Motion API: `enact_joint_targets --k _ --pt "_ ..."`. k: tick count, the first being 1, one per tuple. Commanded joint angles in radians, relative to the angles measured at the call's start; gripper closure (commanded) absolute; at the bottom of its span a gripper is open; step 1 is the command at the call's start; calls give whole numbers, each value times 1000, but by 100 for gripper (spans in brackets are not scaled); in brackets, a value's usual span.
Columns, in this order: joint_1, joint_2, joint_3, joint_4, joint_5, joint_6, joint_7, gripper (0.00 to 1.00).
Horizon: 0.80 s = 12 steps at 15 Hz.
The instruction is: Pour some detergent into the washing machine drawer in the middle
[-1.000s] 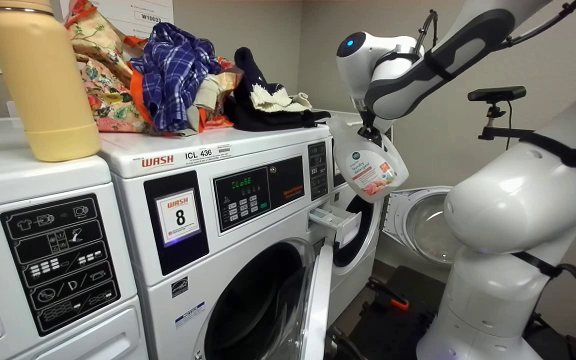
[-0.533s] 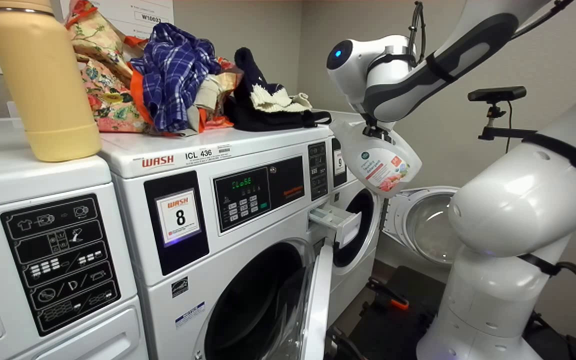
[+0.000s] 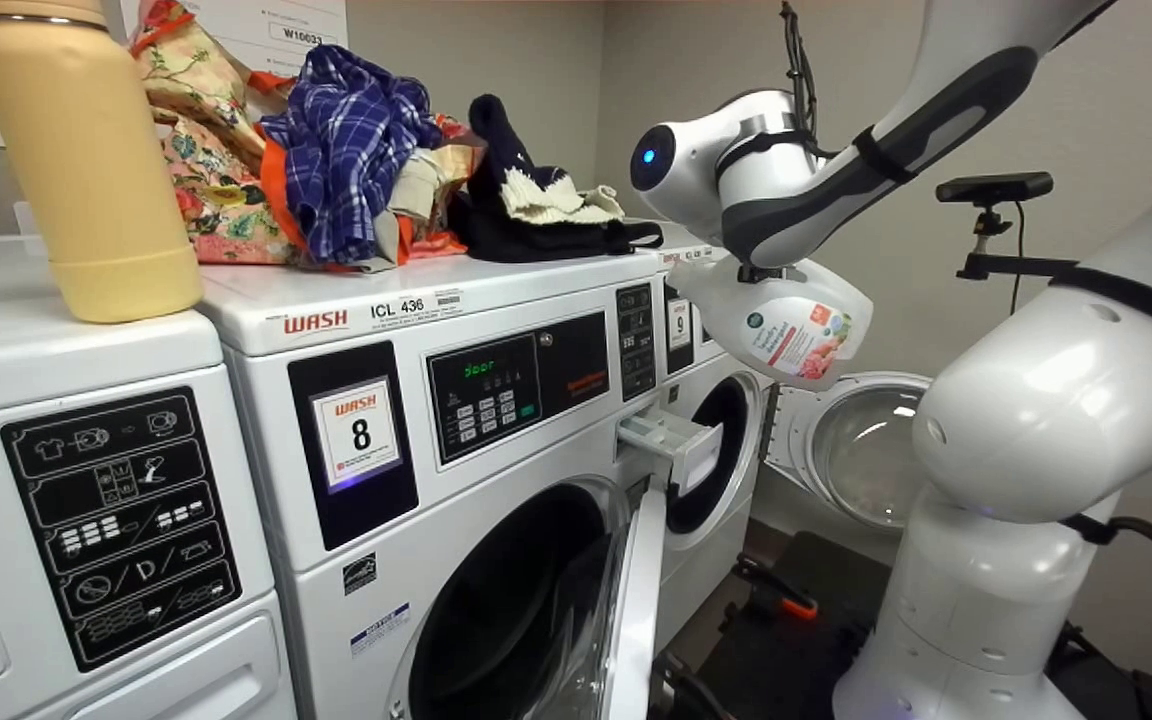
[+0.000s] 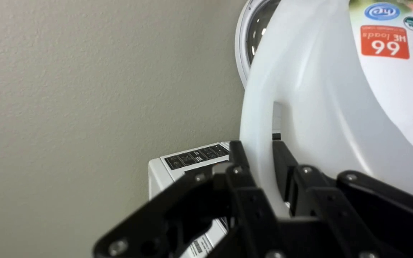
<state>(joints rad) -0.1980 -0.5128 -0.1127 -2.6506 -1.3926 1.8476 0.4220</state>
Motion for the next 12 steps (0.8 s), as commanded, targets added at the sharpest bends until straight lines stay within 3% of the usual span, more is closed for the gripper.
enact_joint_targets --k 1,12 --pt "40 -9 15 -14 -83 -85 -64 94" --pt "67 84 -6 -36 -314 -142 -169 94"
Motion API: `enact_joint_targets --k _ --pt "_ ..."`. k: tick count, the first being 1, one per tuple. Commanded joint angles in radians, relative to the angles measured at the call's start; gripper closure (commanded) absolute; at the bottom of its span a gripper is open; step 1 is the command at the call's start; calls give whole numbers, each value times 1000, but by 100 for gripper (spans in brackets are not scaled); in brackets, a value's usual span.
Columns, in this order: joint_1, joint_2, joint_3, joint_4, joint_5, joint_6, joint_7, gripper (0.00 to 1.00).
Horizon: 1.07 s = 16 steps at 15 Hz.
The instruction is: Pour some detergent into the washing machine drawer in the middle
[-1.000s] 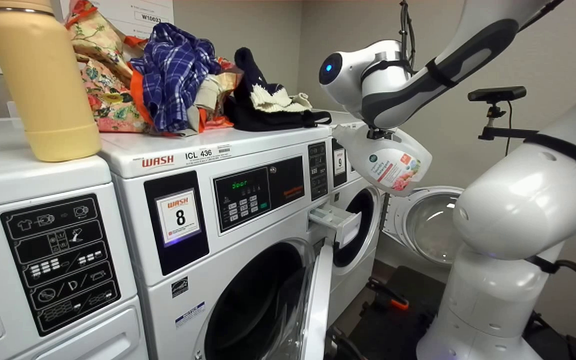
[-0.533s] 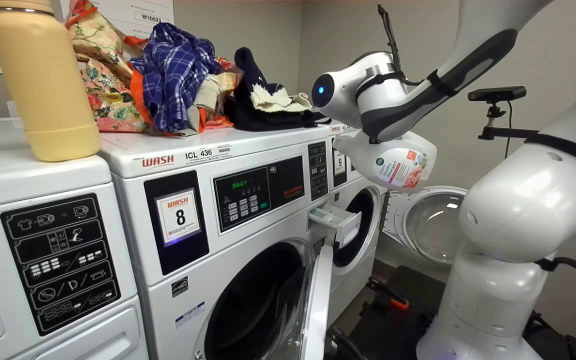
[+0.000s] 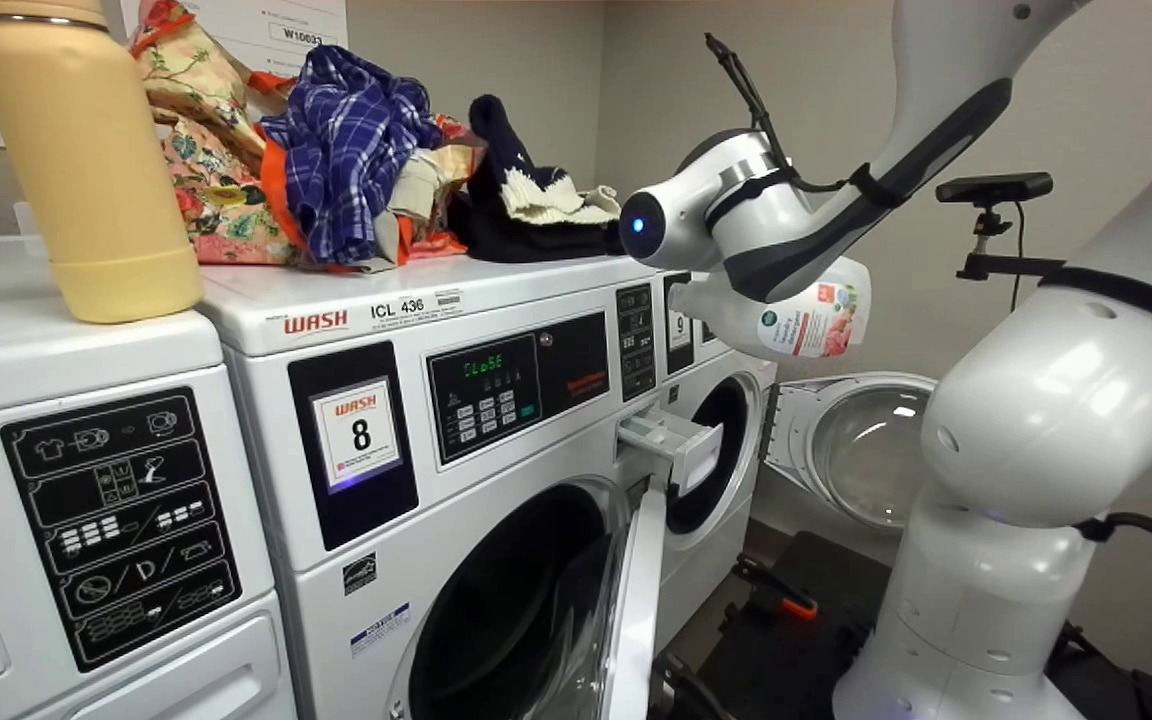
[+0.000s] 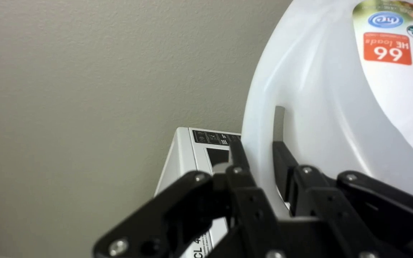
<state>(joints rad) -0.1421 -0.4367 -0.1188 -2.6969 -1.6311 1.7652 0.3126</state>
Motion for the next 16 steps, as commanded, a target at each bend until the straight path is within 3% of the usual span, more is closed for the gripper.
enact_joint_targets --k 1,16 --pt "13 17 -4 12 -91 -55 -74 94" --pt "-1 211 -39 17 -298 -50 -76 94"
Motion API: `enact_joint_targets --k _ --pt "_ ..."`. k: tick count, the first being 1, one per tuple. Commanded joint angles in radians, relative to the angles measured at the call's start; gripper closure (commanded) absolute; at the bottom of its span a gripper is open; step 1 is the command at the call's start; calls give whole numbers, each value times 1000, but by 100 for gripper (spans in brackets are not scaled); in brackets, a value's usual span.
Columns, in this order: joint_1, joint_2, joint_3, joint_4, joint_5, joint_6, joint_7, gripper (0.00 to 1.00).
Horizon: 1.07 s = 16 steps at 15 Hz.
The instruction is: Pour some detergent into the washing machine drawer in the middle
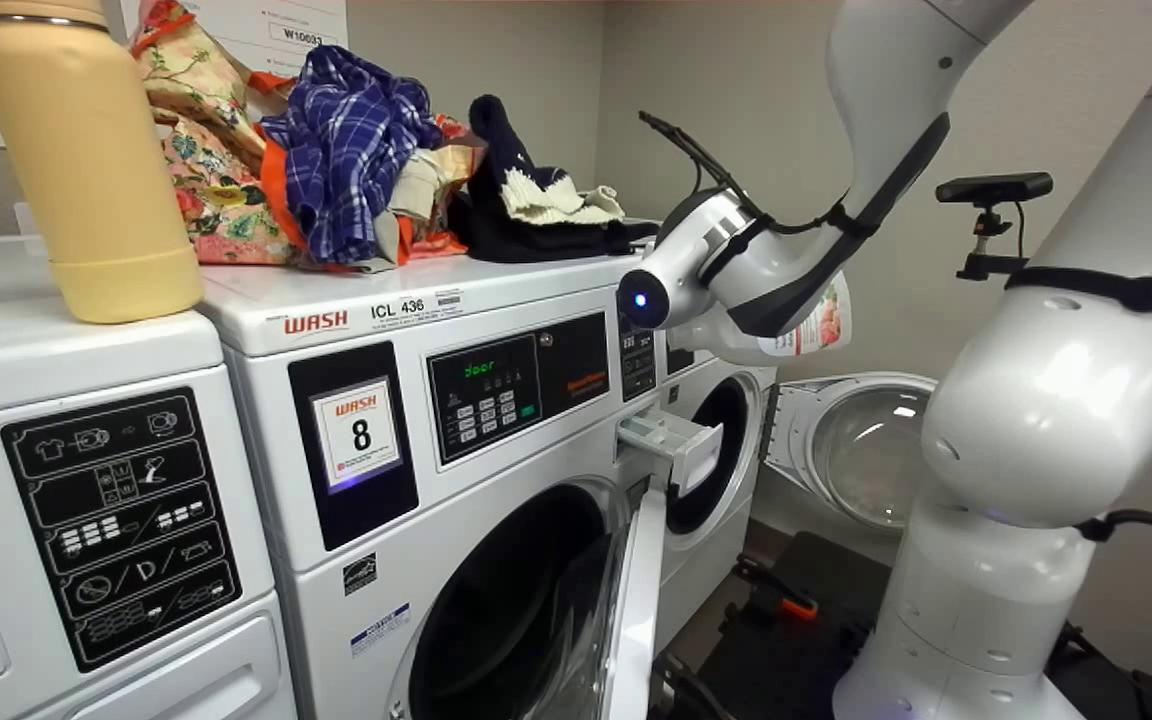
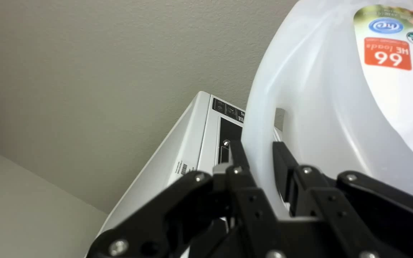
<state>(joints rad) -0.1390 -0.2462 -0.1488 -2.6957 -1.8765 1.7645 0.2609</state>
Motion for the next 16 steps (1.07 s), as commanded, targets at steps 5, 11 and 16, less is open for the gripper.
enact_joint_targets --k 5,11,16 --pt "-9 71 -20 16 -71 -57 -48 94" --pt "-12 123 -18 19 -123 -97 -52 94" --pt "-9 158 -14 29 -165 -155 -50 94"
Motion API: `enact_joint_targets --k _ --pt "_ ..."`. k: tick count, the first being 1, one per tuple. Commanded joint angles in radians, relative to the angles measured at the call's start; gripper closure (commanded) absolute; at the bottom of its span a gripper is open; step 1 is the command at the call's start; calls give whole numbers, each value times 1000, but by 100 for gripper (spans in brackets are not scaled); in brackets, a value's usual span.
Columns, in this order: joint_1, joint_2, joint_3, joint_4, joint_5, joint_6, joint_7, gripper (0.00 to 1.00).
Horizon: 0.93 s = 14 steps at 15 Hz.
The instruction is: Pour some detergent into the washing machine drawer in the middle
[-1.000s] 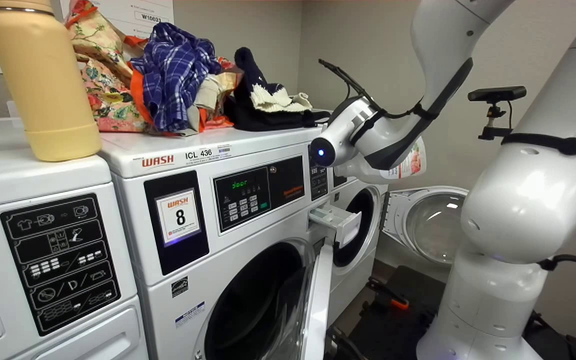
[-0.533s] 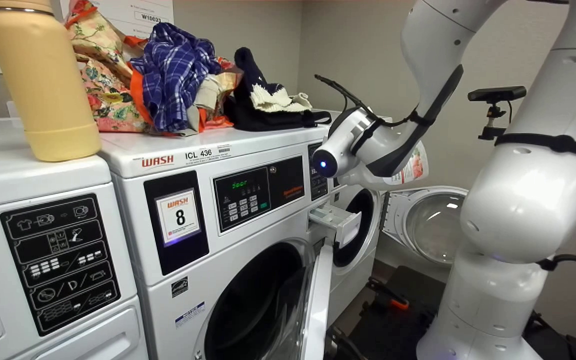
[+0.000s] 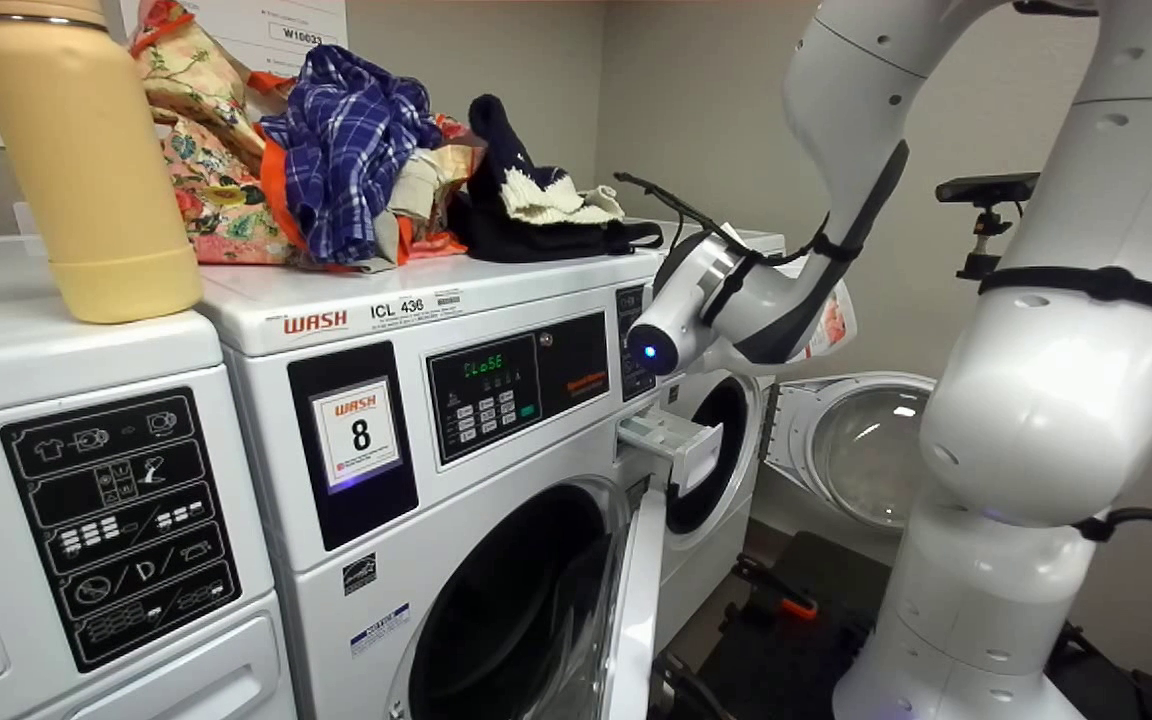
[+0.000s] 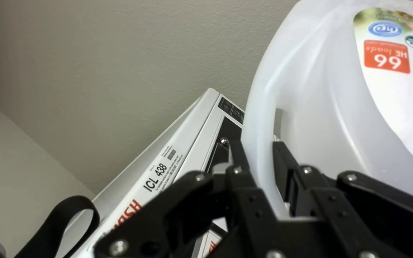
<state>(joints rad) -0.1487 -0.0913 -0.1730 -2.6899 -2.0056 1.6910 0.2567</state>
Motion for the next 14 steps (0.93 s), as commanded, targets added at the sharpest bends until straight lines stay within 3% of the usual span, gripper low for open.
enact_joint_targets --k 1,14 --pt "1 9 11 26 -41 -94 -46 94" --pt "26 84 36 68 -54 -220 -23 94"
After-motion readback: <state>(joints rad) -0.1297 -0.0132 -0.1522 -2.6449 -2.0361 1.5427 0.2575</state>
